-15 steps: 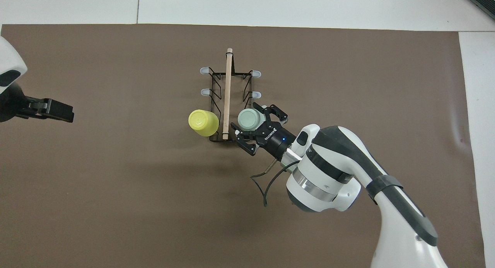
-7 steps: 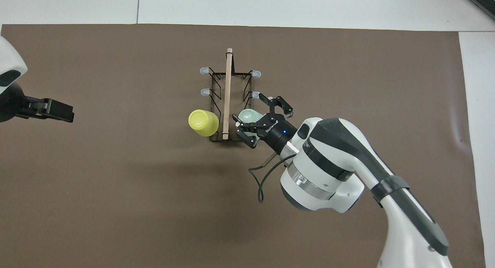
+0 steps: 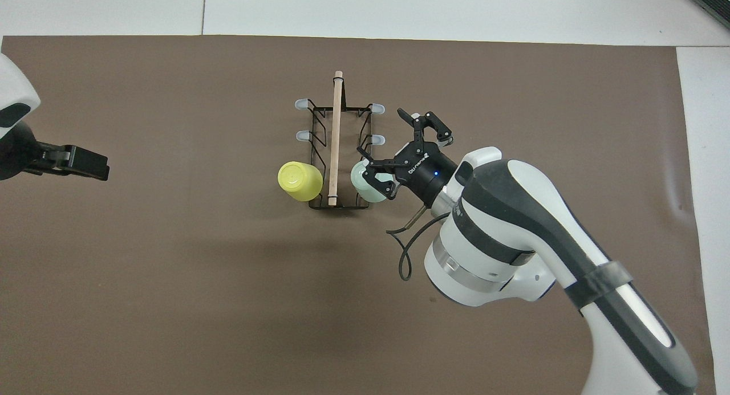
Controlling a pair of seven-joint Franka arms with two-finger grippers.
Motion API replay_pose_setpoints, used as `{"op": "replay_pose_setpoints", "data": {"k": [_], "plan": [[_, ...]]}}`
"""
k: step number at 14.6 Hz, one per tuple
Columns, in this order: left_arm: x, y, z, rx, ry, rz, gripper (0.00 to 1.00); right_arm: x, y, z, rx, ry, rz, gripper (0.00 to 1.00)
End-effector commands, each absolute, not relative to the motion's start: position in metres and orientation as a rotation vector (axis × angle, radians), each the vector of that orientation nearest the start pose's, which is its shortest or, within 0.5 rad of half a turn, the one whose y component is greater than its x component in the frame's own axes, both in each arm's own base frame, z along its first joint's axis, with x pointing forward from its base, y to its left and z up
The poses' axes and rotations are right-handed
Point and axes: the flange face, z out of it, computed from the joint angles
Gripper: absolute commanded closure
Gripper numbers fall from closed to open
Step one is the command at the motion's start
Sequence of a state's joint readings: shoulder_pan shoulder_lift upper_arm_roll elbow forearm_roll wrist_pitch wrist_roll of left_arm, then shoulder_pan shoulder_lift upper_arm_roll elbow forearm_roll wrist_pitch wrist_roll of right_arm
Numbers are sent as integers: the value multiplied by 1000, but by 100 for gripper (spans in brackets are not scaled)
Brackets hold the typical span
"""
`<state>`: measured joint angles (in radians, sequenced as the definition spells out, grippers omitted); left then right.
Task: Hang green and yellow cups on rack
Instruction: 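Open the right gripper and pull it back from the green cup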
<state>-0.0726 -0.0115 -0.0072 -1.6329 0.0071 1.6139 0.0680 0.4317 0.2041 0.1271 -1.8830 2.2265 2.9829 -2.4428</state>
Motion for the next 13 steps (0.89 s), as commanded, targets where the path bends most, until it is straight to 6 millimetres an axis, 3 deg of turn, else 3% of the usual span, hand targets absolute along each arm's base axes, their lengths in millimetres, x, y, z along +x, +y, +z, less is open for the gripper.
{"op": "replay_pose_setpoints", "data": {"k": [1, 8, 10, 13], "plan": [[543, -41, 606, -3141, 233, 0, 0, 556, 250, 418, -2193, -1061, -1537, 0], [543, -41, 606, -3141, 233, 0, 0, 583, 219, 428, -2113, -1255, -1582, 0], [543, -41, 606, -3141, 233, 0, 0, 595, 205, 433, -2057, -1381, -1580, 0], [543, -41, 606, -3141, 233, 0, 0, 612, 188, 443, -1984, -1494, -1470, 0]]}}
